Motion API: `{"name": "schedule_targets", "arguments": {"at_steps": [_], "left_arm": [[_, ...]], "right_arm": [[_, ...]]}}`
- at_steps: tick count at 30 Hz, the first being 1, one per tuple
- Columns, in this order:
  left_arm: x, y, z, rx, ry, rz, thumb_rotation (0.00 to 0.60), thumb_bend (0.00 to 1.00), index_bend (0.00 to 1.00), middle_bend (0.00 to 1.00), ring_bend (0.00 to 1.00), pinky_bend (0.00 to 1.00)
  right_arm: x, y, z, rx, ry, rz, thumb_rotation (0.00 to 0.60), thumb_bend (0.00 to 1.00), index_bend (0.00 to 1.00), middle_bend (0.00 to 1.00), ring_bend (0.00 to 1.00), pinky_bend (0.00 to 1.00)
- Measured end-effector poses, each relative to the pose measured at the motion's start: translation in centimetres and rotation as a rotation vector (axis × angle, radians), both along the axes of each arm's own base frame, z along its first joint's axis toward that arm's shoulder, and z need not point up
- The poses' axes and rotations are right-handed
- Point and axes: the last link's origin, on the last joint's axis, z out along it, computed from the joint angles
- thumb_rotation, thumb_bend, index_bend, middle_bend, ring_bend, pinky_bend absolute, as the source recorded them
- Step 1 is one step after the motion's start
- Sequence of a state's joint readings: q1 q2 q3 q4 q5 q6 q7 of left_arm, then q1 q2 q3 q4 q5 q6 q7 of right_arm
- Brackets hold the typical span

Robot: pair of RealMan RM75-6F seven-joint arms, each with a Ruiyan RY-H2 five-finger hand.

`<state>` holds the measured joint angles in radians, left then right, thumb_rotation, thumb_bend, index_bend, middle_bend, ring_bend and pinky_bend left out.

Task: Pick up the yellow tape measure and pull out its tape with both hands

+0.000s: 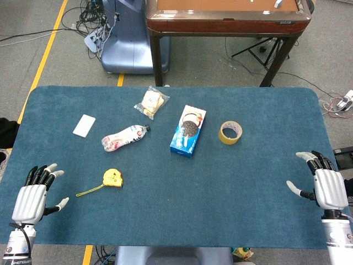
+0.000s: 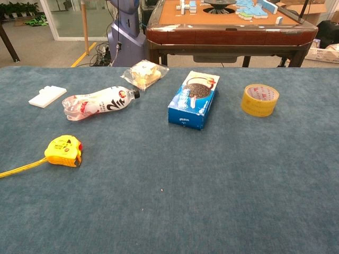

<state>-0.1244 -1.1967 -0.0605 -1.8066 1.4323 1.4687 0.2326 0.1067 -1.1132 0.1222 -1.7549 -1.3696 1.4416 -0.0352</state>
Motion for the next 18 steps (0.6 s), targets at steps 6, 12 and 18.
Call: {"name": "schedule_targets", "arguments": {"at_steps": [6, 12, 18], "left_arm": [[0.0, 0.2, -0.2, -0.006, -0.007, -0.006, 0.600, 0.19, 0.25, 0.14, 0.08, 0.02], [0.5, 1.6, -0.8, -0.049, -0.013, -0.052, 0.600, 0.19, 0.25, 0.14, 0.10, 0.02], [1.7, 4.1, -2.0, -0.135, -0.017, -0.133, 0.600, 0.19, 0.25, 0.14, 0.10, 0.02]], "right_arm": [[0.1, 0.0, 0.1, 0.001, -0.005, 0.000, 0.600, 0.26, 0.25, 0.24, 0.14, 0.16], [0.9, -0.9, 1.5, -0.033, -0.005, 0.020, 0.600, 0.26, 0.25, 0.24, 0.14, 0.16], [2.4, -2.4, 3.8, -0.095, 0.013, 0.046, 0.600, 0.26, 0.25, 0.24, 0.14, 0.16]]}}
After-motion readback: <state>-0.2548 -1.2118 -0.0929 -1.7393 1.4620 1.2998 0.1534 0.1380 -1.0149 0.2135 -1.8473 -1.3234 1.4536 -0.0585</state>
